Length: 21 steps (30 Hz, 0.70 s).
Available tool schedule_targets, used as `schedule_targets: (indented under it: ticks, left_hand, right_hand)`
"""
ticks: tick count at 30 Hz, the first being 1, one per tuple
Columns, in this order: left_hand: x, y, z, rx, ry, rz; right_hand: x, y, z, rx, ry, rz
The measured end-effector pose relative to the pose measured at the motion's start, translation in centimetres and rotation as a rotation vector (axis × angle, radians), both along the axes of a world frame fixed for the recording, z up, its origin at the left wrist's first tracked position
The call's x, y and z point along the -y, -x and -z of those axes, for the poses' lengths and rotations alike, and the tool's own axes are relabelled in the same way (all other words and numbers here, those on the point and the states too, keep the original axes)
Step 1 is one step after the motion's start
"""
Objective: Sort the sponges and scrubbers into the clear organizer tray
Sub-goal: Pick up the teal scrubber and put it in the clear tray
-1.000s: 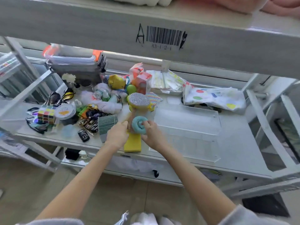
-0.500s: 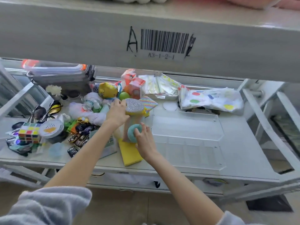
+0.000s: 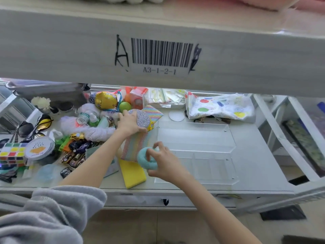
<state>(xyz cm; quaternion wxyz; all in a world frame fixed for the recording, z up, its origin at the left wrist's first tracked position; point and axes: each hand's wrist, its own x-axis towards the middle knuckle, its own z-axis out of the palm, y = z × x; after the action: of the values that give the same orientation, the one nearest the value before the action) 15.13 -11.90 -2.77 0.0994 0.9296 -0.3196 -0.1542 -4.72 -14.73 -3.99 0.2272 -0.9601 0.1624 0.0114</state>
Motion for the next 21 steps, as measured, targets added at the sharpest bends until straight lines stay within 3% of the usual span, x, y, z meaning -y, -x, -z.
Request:
schedule_targets:
  ticks: [4,8,17,21]
  left_hand:
    - [-0.2,0.3,-0.6,0.056,0.088,-0.017]
    - [-1.1,0.9,-1.2,0.093,0.160,-0.018]
    - [-3.5,3.4,-1.7,0.062,0.245,0.030]
    - [-4.5,4.8,-1.9,0.031,0.276,0.049]
  right_hand:
    - [2.5,4.3,0.1,-0.060,-0.088,0.035]
    - [4.9,7.3,0.8,-0.080,-0.045,0.094]
    - [3.8,4.8,3.9,-0.002,0.015,-0.072]
    - [3.7,4.9,4.7,-0.042,-0.048,-0.078]
